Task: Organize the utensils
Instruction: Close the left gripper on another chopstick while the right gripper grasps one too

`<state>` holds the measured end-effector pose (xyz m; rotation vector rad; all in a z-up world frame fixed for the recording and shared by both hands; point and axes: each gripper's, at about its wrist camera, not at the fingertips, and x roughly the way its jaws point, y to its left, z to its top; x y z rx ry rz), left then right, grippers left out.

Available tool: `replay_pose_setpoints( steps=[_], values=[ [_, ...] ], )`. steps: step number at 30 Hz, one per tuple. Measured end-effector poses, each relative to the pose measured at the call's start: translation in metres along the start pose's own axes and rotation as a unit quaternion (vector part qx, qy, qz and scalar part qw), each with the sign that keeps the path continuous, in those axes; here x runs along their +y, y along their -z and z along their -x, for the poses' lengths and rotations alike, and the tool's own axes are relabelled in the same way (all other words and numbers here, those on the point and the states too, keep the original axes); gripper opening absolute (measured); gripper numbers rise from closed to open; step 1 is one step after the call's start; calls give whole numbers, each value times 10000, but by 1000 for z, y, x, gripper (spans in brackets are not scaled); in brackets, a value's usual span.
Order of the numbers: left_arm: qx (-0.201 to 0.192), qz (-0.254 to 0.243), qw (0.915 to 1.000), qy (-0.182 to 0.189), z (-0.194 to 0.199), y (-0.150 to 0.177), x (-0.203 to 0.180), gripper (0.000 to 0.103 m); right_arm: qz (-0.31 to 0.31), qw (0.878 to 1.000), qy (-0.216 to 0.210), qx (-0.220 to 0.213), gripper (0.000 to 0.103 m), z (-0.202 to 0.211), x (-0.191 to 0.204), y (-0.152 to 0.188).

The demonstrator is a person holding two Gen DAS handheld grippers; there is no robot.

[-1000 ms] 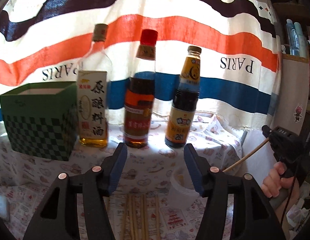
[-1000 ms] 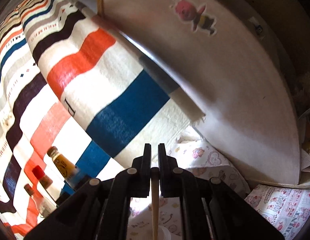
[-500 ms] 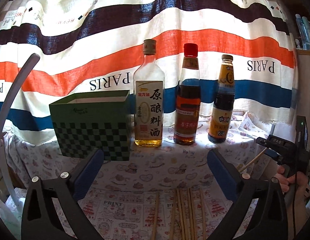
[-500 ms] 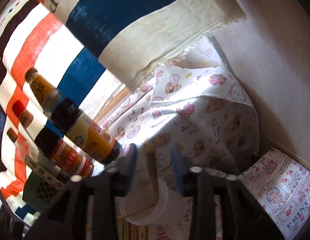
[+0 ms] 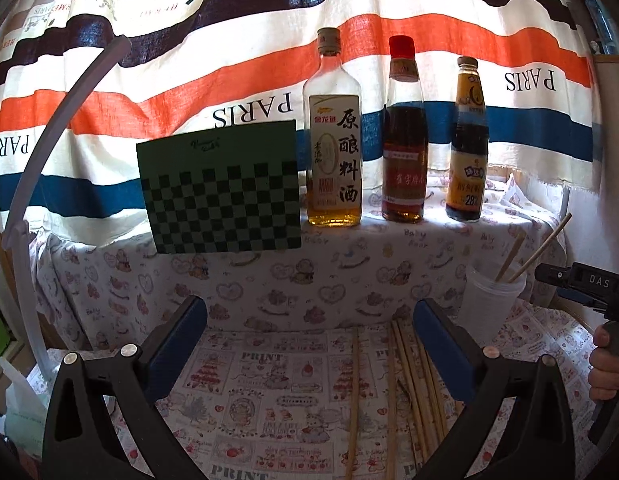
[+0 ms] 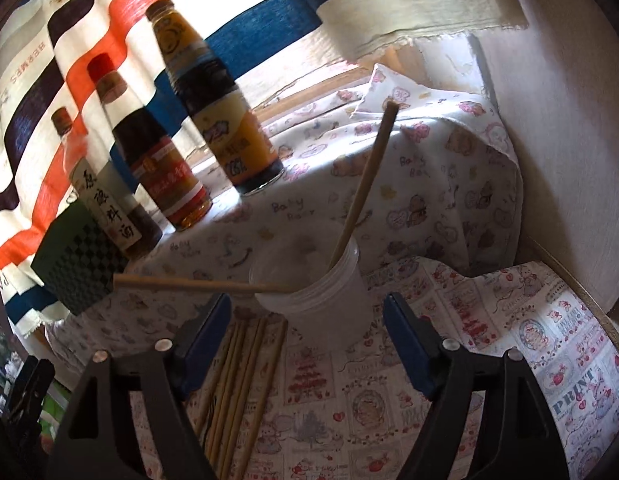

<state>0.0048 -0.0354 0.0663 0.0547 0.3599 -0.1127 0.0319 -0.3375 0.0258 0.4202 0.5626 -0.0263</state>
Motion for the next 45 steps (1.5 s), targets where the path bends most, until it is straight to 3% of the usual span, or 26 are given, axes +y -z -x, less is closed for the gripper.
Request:
replay_pose_setpoints(
  steps=[3,10,14,19,22,25,29,34,35,36,37,40,45],
  values=[
    [282,209,9994,33,-15,14,5,102,263,9990,192,302,79,-12,7,7],
    [1724,591,9832,-27,-67,50,15,102,679,9933,459,811,82,-25,19,26],
    [2143,672,9739,328,-83,61,13,99,970,9886,705,907,83,-33,24,34],
    [2344,388,9687,717,-83,68,-11,59,938,9842,845,1240,83,-48,19,40],
    [2509,233,9626,999,-83,74,-27,44,859,9818,796,1492,83,-56,14,43],
    [2744,65,9534,1250,-85,82,-42,32,838,9797,802,1636,83,-61,13,44],
    [2970,-272,9475,1152,-89,90,-58,29,866,9795,826,1622,83,-59,14,43],
    [2938,-463,9500,954,-87,90,-69,24,810,9802,834,1605,83,-55,13,43],
    [2939,-518,9495,967,-86,91,-70,20,801,9798,861,1617,83,-55,12,43],
    [2960,-570,9480,1027,-84,90,-71,9,793,9795,885,1624,83,-55,11,43],
    [2996,-556,9464,1071,-85,91,-71,6,786,9795,897,1624,83,-54,11,42],
    [2996,-410,9463,1145,-85,90,-63,6,858,9788,880,1641,83,-55,14,45],
    [2116,-146,9716,1046,-54,63,-40,6,1184,9759,723,1681,83,-58,31,56]
  ],
)
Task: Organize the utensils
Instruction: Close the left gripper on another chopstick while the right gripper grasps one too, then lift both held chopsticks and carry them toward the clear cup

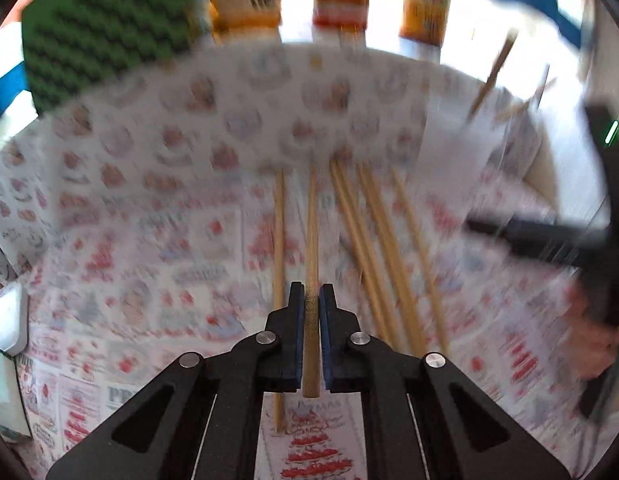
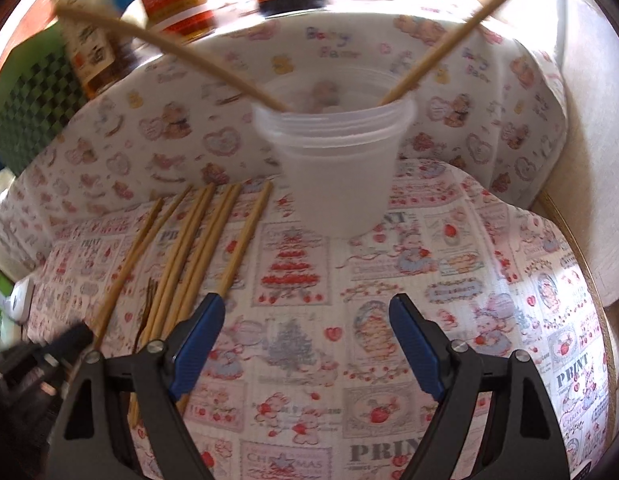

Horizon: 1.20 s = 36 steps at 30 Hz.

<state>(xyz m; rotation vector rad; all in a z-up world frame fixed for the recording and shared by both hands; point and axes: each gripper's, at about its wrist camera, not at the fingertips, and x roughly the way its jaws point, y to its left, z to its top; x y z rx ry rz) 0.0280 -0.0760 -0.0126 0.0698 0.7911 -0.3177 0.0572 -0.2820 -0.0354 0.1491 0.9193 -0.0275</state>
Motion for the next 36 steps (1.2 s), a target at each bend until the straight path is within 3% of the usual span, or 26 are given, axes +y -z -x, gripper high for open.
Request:
replay_pose_setpoints(
  steps=[2,6,11,14,16,18,21,23,26,31,34,36],
  values=[
    [-505,112,9985,-190,21,-4,5,6,179,9998,-34,47,83,-3,11,5],
    [-1351,250,9903,-227,54,-9,12,6,751,9971,45,136,83,-10,37,15],
    [-2280,385,9726,-255,90,-7,17,6,1033,9936,394,216,80,-18,52,24],
    [-2502,501,9664,-326,102,-9,27,6,1004,9945,175,224,60,-18,55,24],
    [-2520,600,9656,-233,105,-11,33,6,1035,9943,101,224,27,-16,54,24],
    [-2495,684,9658,-178,105,-12,38,6,1049,9941,119,239,6,-13,51,26],
    [-2476,788,9655,-194,103,-11,41,6,757,9967,131,272,6,-6,41,22],
    [-2521,907,9630,-291,103,-9,43,6,521,9986,-100,35,6,8,32,17],
    [-2609,967,9602,-238,106,-7,45,6,265,9959,-568,-660,6,44,21,10],
    [-2845,1045,9526,-243,115,-4,47,6,179,9741,-1086,-1975,6,100,9,12],
    [-2962,1245,9455,-526,118,-3,52,6,22,9600,-1243,-2507,6,117,2,12],
    [-2992,1345,9434,-493,119,-3,58,6,-120,9535,-1286,-2722,6,129,1,11]
  ],
)
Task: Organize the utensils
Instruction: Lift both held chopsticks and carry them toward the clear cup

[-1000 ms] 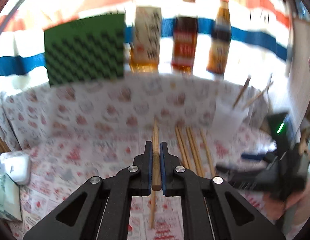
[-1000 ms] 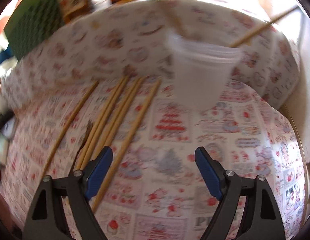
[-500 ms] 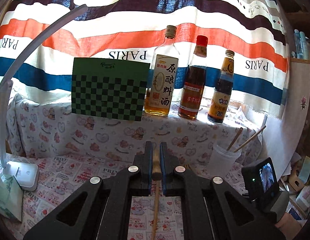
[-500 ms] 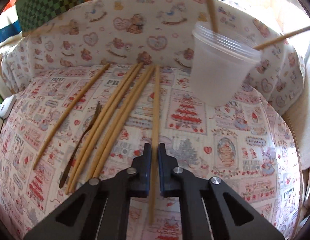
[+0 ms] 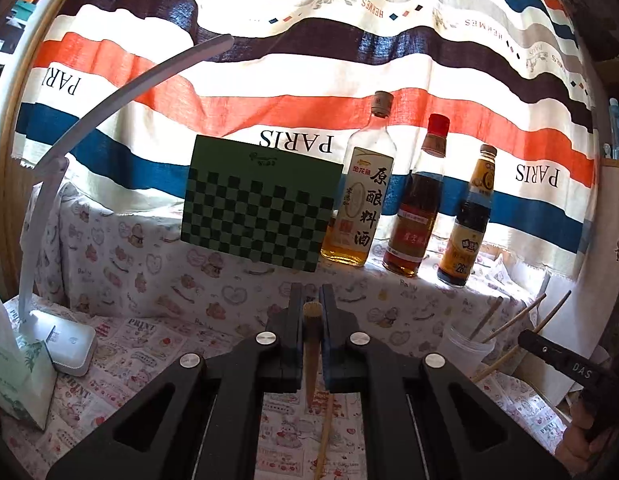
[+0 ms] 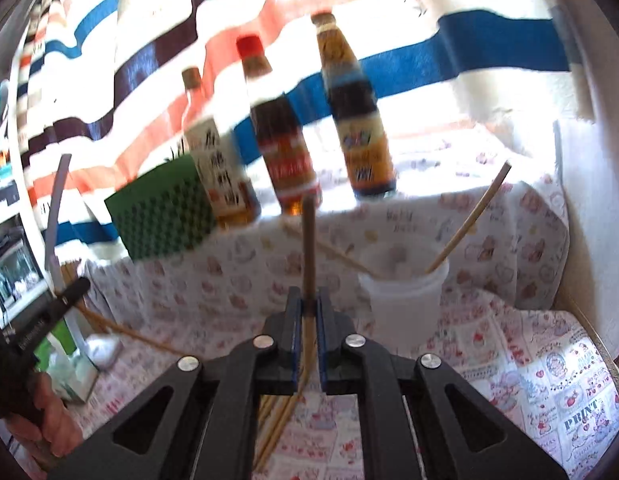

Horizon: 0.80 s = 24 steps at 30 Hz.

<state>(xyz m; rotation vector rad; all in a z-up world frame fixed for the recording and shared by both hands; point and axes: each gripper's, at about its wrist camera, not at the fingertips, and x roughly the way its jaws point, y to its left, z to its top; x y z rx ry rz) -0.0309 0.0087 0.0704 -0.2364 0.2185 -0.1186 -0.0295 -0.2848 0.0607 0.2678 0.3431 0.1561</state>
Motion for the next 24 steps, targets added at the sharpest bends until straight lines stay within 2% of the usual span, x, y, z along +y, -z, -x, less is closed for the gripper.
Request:
replay_pose_setpoints(
  steps=[5,8,14,18,20,22,24],
  values=[
    [-133,259,9996,-63,5,-4,12,6,-426,9987,-43,-287,6,5,-15,-11],
    [-358,338,9985,-229,12,-9,20,6,-660,9965,-24,-516,6,12,-27,-15],
    [-533,666,9962,-179,20,-17,38,6,-1078,9895,149,-952,6,28,-51,-24],
    [-562,768,9954,-107,21,-18,44,6,-1069,9856,437,-1239,6,36,-57,-28],
    [-535,825,9951,-36,20,-17,44,6,-1084,9835,419,-1384,6,41,-59,-31],
    [-516,836,9951,44,19,-16,42,6,-1122,9792,322,-1661,6,52,-59,-32],
    [-595,759,9953,27,19,-14,39,6,-1067,9735,470,-1969,6,62,-59,-34]
  ],
)
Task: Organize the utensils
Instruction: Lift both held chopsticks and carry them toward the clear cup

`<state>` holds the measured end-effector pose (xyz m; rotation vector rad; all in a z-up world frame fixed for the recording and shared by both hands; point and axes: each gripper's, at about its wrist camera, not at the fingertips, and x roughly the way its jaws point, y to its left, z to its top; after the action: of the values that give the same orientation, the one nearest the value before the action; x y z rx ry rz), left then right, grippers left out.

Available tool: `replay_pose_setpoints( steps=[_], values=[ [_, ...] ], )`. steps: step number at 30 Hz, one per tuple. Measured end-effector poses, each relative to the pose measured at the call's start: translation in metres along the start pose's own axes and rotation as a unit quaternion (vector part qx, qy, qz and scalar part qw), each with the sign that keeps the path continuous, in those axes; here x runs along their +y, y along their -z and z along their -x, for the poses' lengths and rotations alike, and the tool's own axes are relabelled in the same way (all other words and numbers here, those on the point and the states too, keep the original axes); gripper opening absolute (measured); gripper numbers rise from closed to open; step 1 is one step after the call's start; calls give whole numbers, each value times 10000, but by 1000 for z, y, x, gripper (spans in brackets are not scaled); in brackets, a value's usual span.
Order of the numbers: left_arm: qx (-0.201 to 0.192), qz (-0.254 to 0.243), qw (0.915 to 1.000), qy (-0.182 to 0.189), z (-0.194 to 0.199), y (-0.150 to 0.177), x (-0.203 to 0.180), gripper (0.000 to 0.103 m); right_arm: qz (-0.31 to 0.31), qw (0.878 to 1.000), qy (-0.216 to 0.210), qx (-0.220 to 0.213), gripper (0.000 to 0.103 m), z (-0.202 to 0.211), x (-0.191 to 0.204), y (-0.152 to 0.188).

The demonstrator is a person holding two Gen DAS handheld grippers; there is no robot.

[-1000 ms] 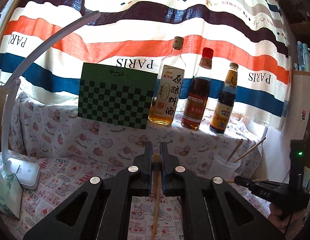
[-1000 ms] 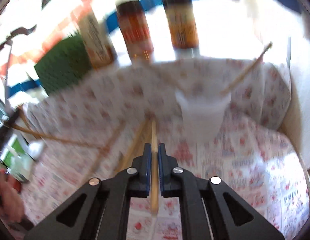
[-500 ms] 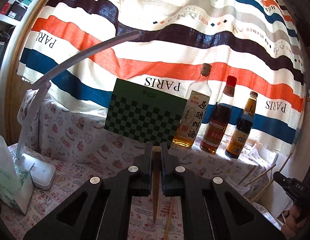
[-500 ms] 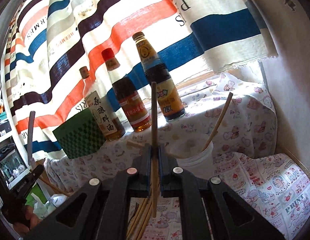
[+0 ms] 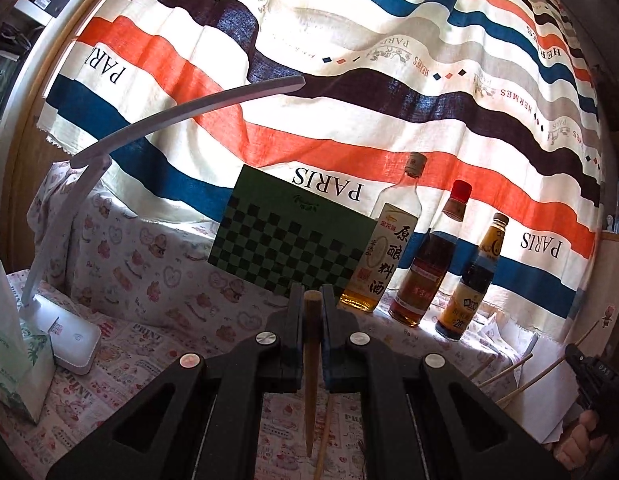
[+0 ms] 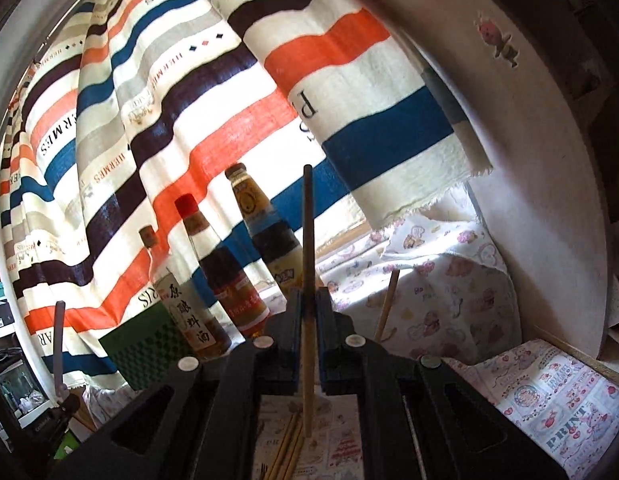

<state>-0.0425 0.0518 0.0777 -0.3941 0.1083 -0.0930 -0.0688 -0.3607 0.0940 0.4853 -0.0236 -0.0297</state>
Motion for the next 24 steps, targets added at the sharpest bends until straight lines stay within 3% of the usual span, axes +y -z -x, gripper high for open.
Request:
replay_pose_setpoints(
  steps=[3,6,10,15,21,24],
  values=[
    [-48,-90,9999,-9,-2,4,-3,6,-35,9994,215,-261,6,-4,-4,-10],
    [130,172,9998,48,-9,7,4,6,-106,9988,349,-331,6,-21,-6,-19],
    [32,83,9998,-171,-9,7,8,6,40,9986,457,-270,6,-42,-6,-14],
    [8,277,9996,-80,-7,1,17,6,256,9969,728,171,6,-68,-12,12],
    [186,241,9995,6,-19,1,8,6,-268,9928,687,941,6,-86,-36,26],
    [330,353,9986,231,-31,-6,-9,6,-497,9897,658,1173,7,-89,-46,29]
  ],
)
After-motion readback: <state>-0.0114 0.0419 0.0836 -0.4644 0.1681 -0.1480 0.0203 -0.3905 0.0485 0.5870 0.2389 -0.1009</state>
